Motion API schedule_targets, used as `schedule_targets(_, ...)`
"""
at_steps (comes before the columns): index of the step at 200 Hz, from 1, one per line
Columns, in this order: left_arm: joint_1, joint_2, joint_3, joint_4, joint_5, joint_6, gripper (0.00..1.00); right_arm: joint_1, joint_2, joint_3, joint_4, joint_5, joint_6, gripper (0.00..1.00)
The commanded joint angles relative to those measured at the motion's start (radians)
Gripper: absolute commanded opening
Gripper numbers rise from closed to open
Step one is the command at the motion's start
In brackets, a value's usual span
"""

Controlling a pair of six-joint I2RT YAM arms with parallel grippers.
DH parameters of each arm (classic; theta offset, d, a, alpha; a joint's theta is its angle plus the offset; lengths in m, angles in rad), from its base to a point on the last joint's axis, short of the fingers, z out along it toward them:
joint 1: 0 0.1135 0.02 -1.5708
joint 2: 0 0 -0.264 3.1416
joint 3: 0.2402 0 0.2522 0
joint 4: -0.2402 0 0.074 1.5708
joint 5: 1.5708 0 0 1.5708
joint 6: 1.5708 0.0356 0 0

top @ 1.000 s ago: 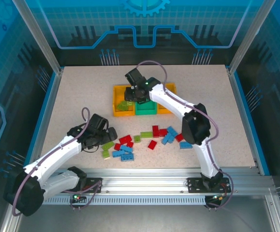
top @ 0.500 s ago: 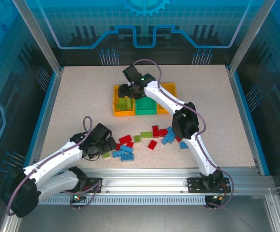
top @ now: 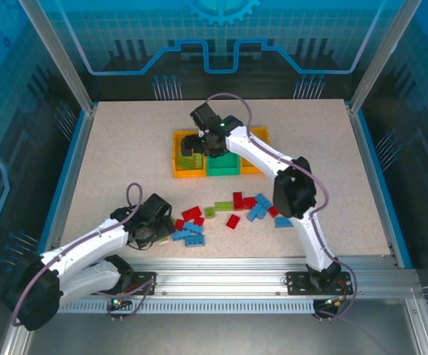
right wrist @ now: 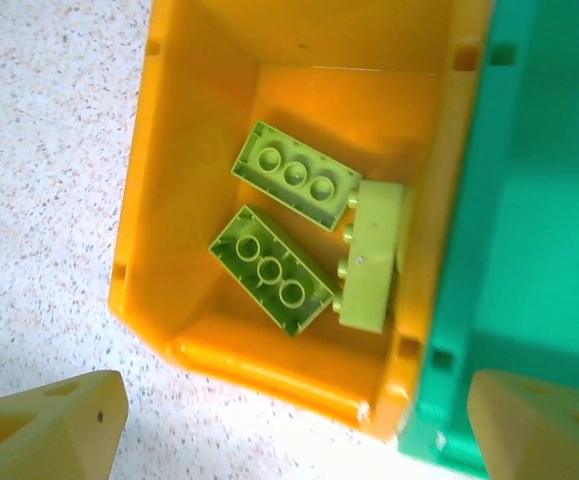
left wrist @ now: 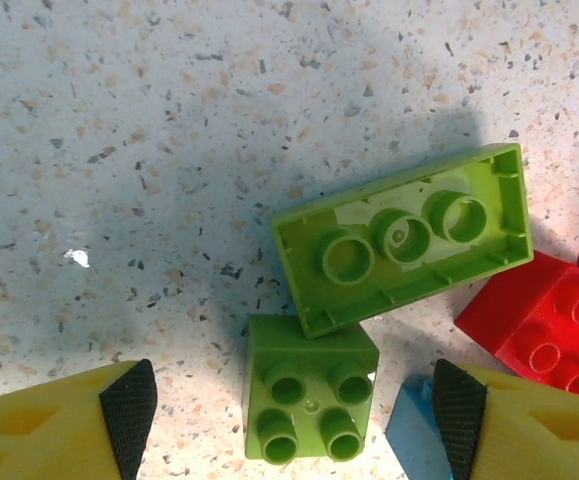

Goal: Sort the legos into containers by color

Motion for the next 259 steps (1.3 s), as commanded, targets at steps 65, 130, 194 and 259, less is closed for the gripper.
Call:
schedule_targets(65, -0.027, 0.078, -0.019, 0.051, 0.013, -0.034, 0.59, -0.079, -0.345, -0.415, 0.107, 0.103, -0.028, 0.93)
schedule_targets(130, -0.031, 0.102, -0.022, 0.061, 0.01, -0.031, 0.41, -0.168, -0.462, -0.589, 0.159, 0.084, -0.03, 0.94)
schedule_targets(194, -0.032, -0.004, 0.119, -0.085, -0.066, 0.005, 0.38, -0.152, -0.517, -0.69, 0.162, 0.092, -0.093, 0.92)
schedule_targets(259, 0.078, 0.162, 0.428, 0.006, -0.077, 0.248, 0.38, -0.04, -0.604, -0.845, 0.161, 0.126, -0.07, 0.91)
